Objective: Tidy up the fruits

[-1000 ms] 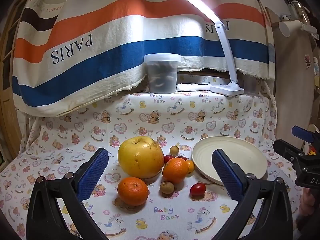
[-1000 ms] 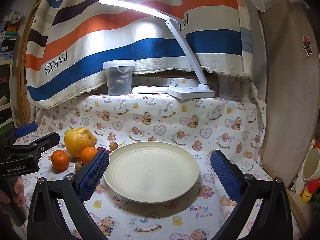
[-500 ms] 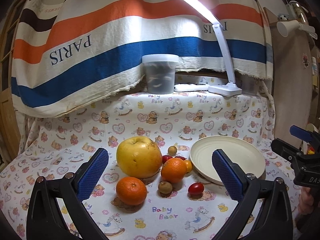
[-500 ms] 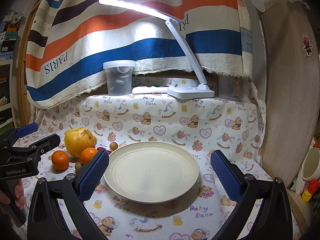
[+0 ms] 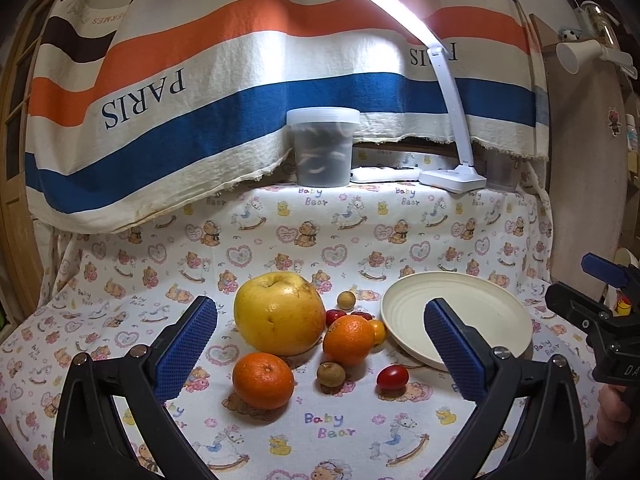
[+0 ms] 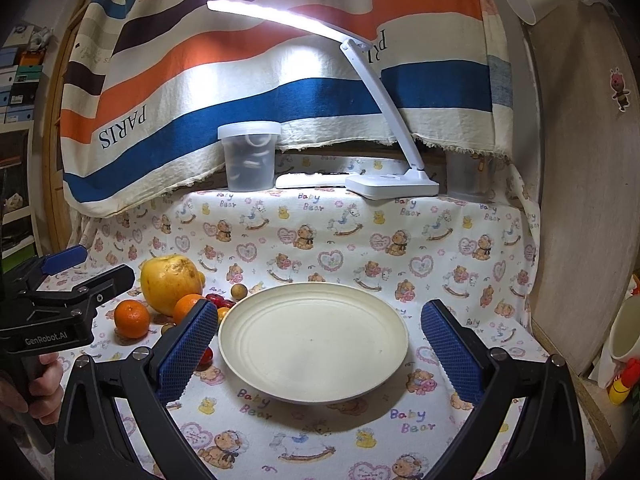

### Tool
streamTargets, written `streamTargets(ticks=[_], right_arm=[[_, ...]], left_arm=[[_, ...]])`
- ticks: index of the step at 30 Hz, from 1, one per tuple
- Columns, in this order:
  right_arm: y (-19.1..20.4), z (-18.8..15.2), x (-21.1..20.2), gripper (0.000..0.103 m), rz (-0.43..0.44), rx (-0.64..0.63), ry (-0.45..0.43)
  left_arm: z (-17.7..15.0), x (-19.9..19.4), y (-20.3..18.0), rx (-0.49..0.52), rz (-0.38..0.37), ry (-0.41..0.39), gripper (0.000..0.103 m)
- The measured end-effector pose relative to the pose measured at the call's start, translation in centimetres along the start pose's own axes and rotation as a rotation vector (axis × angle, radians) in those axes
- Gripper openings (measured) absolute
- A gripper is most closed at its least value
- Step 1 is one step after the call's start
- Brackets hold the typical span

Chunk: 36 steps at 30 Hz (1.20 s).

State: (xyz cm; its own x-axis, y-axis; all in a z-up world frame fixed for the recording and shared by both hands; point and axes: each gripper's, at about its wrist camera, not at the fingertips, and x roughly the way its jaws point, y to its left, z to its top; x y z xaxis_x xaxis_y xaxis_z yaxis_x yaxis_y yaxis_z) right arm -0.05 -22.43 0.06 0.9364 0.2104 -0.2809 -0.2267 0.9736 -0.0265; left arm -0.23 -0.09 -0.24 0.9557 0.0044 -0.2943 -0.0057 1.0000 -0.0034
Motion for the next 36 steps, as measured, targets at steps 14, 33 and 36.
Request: streamTargets(ticks=[14,33,36], right_arm=[[0.0,0.0,-0.1,0.102,-0.003,0.006,0.002],[0.2,0.0,-0.1,0.102,0.021,-0.008,0.004],[0.3,-0.1,-0.1,0.102,0.020,-0.006,0.002]], left_arm=[[0.1,0.2,0.3,-0.016,0.016,0.009,0.103],[0.3,0.8,1.6,-0.043,0.023,0.046,0.103],[0.7,0.1,2.0,-0.037,0.039,0.009,0.103]])
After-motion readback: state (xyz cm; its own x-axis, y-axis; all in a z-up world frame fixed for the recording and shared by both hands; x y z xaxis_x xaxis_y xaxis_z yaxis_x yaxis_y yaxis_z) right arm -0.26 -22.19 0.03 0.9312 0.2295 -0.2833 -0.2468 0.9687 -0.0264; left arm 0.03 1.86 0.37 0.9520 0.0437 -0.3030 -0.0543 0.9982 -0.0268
